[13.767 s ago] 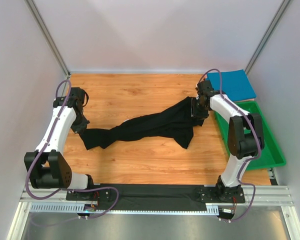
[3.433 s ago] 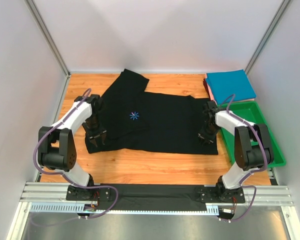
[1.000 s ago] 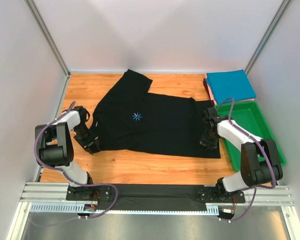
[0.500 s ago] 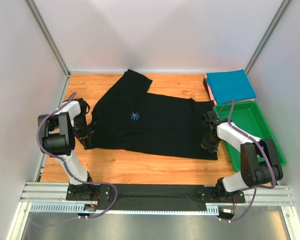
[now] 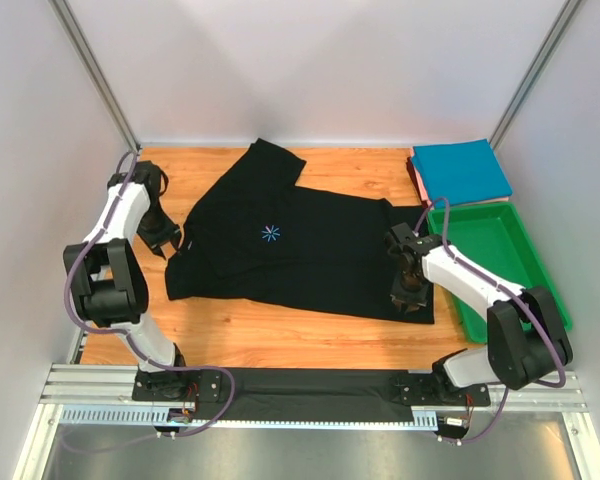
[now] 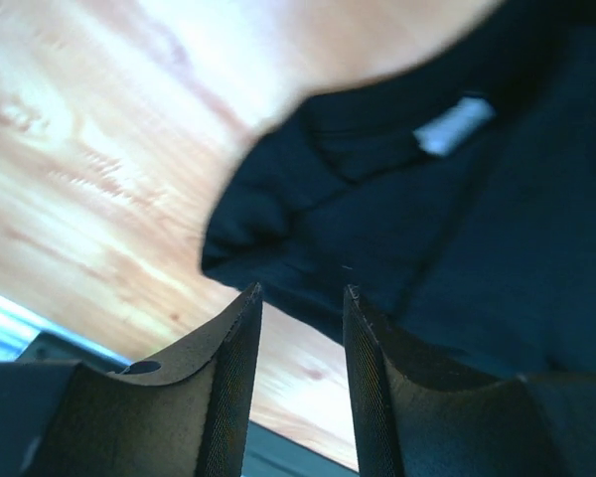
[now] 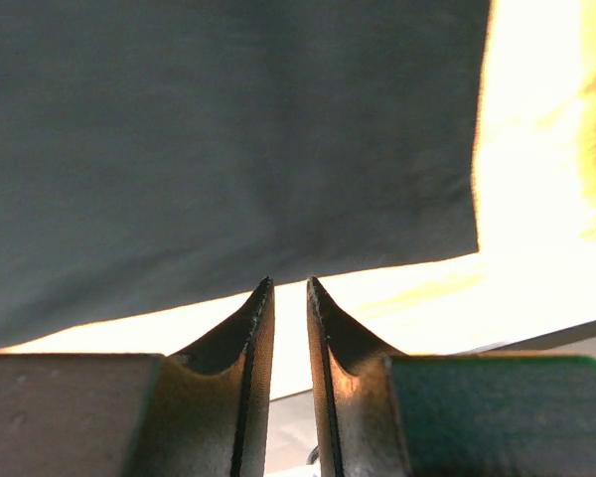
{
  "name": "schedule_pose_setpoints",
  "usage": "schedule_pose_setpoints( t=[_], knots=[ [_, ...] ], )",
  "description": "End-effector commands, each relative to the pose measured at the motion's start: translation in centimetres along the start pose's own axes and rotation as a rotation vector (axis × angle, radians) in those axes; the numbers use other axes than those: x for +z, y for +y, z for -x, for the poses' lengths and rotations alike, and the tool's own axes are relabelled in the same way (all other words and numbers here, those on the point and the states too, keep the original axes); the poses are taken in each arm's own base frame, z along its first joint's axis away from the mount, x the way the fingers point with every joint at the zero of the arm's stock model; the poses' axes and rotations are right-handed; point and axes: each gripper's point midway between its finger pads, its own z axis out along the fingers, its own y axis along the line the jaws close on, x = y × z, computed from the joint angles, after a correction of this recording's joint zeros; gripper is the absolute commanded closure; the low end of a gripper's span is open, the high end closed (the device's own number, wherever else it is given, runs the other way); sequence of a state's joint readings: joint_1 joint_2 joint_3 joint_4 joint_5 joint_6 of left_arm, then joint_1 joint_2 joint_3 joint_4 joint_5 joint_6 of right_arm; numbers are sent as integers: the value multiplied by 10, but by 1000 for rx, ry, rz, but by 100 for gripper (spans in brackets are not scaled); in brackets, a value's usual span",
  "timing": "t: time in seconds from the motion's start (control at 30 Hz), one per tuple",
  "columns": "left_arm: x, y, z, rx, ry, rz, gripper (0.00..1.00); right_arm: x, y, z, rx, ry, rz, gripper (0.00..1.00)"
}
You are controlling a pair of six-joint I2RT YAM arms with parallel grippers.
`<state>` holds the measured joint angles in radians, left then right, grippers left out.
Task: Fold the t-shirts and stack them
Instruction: Fold the tshirt
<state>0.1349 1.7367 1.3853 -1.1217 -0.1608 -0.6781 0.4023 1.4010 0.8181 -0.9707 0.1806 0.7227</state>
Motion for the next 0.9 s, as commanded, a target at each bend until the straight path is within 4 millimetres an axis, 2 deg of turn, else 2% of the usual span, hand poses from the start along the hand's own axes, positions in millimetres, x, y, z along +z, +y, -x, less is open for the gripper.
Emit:
schedule_pose_setpoints(
  t=[0.0,0.07,0.13,0.17,0.2,0.37,0.7,0.87],
  knots=[
    [-26,-36,5,57,-39,-158,54,-32,24,18,8,-68,63,79],
    [-22,-44,2,69,-13,-169,54,-41,32,21,-1,-82,77,79],
    [-9,-54,-8,73,51,-192,55,-47,35,22,-5,-90,88,79],
    [-7,-70,-12,77,70,-268,56,-50,37,23,-5,-99,96,79],
    [-6,-77,-17,84,73,-287,56,-51,38,24,-4,-105,101,79],
    [10,-79,-33,107,88,-230,55,-59,35,26,-6,-130,113,78],
    [42,-75,-48,55,146,-158,56,-58,34,29,-20,-145,102,78],
    [54,-85,-47,48,130,-205,58,-56,35,30,-25,-142,93,78]
  ],
)
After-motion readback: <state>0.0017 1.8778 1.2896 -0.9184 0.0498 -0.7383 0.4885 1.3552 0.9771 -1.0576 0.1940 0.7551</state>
